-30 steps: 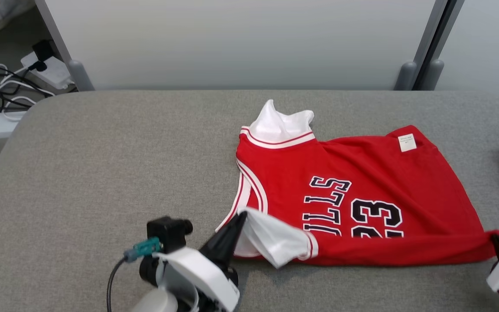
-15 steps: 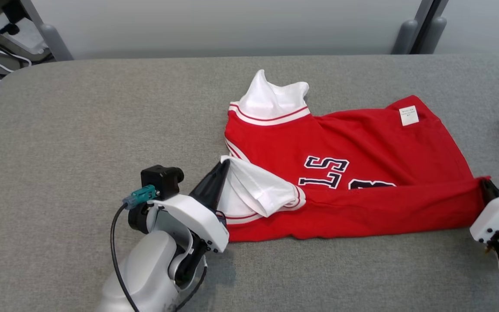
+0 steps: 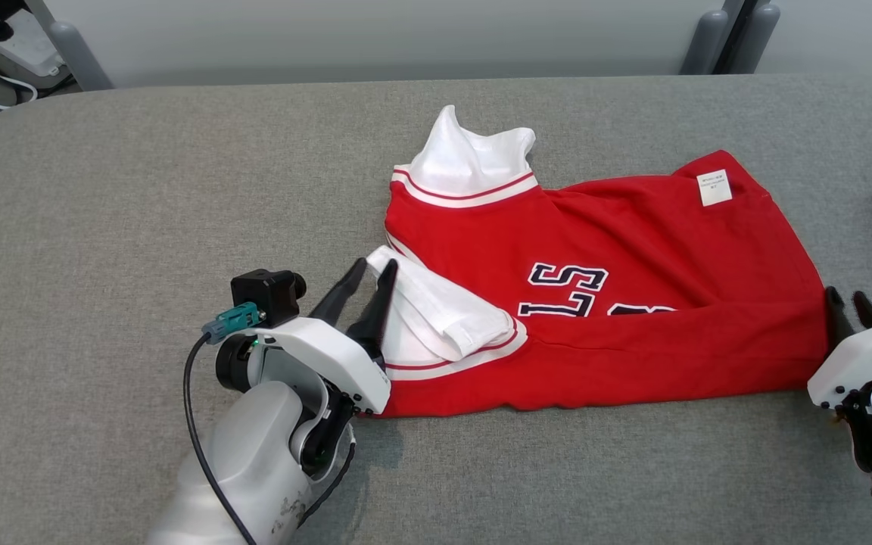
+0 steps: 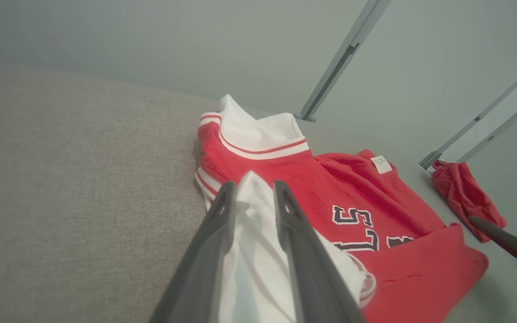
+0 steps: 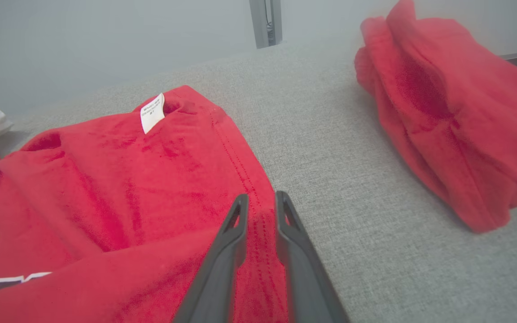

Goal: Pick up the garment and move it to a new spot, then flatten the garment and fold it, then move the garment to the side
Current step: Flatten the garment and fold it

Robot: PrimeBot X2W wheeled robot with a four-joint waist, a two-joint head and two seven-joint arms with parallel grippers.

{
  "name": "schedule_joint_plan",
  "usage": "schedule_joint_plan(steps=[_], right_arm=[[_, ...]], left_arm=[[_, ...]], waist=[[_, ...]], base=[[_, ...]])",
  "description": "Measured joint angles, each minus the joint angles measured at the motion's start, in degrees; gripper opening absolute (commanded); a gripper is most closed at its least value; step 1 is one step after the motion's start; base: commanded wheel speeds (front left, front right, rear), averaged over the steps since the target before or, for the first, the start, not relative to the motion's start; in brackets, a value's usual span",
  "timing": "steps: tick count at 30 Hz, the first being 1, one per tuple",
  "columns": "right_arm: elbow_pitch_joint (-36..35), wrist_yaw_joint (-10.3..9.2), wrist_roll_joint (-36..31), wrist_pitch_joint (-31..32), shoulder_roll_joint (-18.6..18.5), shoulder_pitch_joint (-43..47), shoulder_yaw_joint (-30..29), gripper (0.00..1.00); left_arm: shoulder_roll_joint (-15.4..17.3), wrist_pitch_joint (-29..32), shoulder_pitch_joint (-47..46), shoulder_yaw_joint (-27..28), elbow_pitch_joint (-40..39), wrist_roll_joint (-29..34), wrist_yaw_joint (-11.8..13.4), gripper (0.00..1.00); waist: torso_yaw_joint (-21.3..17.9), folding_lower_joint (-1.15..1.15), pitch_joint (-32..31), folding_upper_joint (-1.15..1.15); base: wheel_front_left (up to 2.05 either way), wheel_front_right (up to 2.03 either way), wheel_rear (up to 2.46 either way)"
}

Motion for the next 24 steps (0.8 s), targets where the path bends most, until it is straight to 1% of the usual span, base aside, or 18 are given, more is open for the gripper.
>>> schedule_joint_plan(steps=[3,5,8,10,15,18,22,24], right_arm=[[-0.09,0.0,0.58,-1.93,-0.04,-0.02,0.81,1.0],[-0.69,0.0,1.19,-2.63,-0.18,0.02,0.82,1.0],[-3.23,-0.01,1.68,-3.08,-0.27,0.9,0.57,1.0],[-6.01,0.0,1.72,-3.08,-0.36,2.53,-0.34,1.0],[-10.83,-0.01,1.55,-3.13,-0.45,9.25,-2.76,1.0],[-13.44,-0.01,1.16,-3.13,-0.02,12.26,-3.46,1.0],[-16.12,-0.01,1.15,-3.13,0.46,13.96,-4.33,1.0],[-17.34,-0.01,1.08,-3.13,0.47,14.61,-4.45,1.0]], left_arm=[[0.0,0.0,-0.15,-0.2,0.01,-0.53,-0.26,1.0],[-0.04,0.0,-0.15,0.69,-0.69,-0.51,-0.43,1.0],[-0.05,-0.02,0.8,1.92,-1.93,-0.59,-0.43,1.0],[0.01,0.43,2.95,1.86,-1.97,-1.52,-0.44,1.0],[1.08,5.25,11.09,0.71,-2.11,-3.1,-0.25,1.0],[1.71,6.73,13.52,0.03,-2.37,-3.33,1.32,1.0],[2.53,7.86,14.17,-0.21,-3.09,-3.32,3.79,1.0],[2.5,8.51,14.21,-0.23,-3.52,-3.33,4.17,1.0]], waist=[[0.21,0.0,-0.4,0.0],[0.28,0.0,-0.83,0.0],[0.21,0.0,-1.63,0.0],[0.16,0.0,-2.18,0.0],[0.38,0.0,-3.53,0.0],[0.6,0.0,-4.3,0.0],[0.47,0.0,-4.8,0.0],[0.3,0.0,-4.86,0.0]], base=[[0.0,0.0,0.0],[0.0,0.0,0.0],[0.0,0.0,0.0],[0.0,0.0,0.0],[0.0,0.0,0.0],[0.0,0.0,0.0],[0.0,0.0,0.0],[0.0,0.0,0.0]])
